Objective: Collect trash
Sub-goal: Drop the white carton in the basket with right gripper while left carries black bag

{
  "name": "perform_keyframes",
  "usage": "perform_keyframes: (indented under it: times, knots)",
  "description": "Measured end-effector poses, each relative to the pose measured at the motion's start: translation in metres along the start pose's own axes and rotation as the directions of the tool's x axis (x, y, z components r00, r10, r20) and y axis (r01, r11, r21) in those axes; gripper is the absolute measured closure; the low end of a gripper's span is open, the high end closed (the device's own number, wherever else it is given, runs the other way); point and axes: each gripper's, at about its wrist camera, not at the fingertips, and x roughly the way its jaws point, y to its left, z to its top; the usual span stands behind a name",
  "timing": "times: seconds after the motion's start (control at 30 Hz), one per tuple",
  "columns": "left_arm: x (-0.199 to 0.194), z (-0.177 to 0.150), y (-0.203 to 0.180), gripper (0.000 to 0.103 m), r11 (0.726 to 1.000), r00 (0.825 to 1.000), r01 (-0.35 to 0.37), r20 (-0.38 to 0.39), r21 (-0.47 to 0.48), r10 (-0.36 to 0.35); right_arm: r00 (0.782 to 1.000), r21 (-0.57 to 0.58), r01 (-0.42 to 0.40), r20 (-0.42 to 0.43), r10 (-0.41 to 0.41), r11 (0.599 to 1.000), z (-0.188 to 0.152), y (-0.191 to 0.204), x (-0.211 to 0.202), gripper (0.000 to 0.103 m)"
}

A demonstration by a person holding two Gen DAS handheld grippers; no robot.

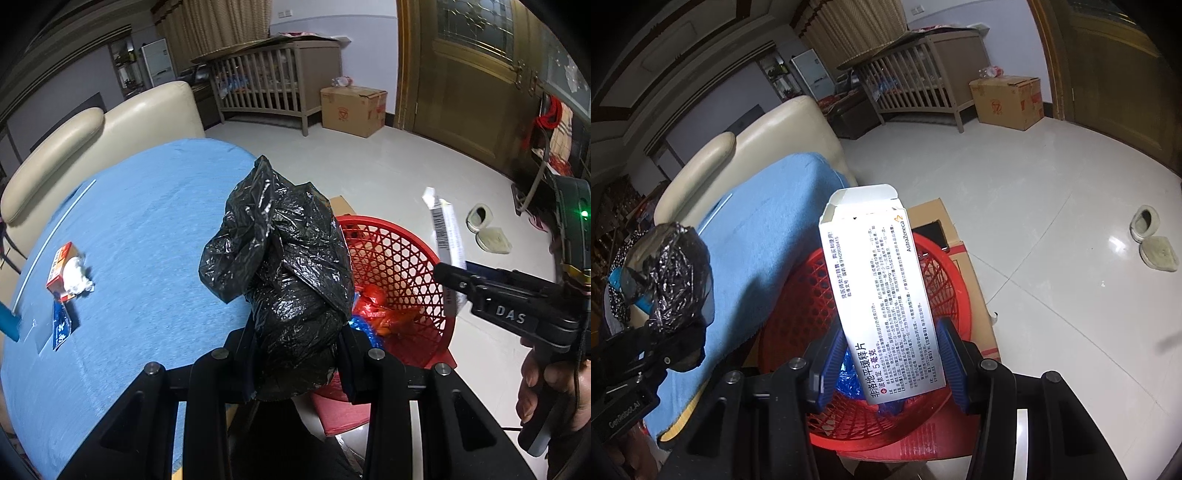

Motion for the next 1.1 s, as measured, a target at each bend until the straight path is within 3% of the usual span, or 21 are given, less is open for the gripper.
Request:
perform_keyframes:
  times: [0.27, 0.3, 0.37, 1.1]
  knots:
    - [0.001, 0.000, -0.009, 0.066, 1.000, 1.000, 0.010, -0.012, 0.020, -0.010, 0.999, 0.005, 0.012, -0.045, -0.012, 1.000, -0.001, -0.005, 0.016, 0.048]
    - [0.002, 0.001, -0.010, 0.066, 1.000, 1.000, 0.010, -0.012, 0.022, -0.010, 0.998, 0.013, 0.022, -0.055, -0.021, 1.000, 0.000, -0.006, 0.018, 0.046]
    - [0.002, 0.001, -0.011, 0.066, 1.000, 1.000, 0.011, -0.014, 0.025, -0.011, 0.997, 0.041, 0.032, -0.068, -0.029, 0.999, 0.000, -0.012, 0.022, 0.033]
    - [0.029, 0.016, -0.020, 0.065, 0.996, 0.995, 0.059, -0.081, 0.074, -0.053, 0.999, 0.136, 0.004, 0.051, -0.011, 0.991, 0.014, -0.030, -0.014, 0.032]
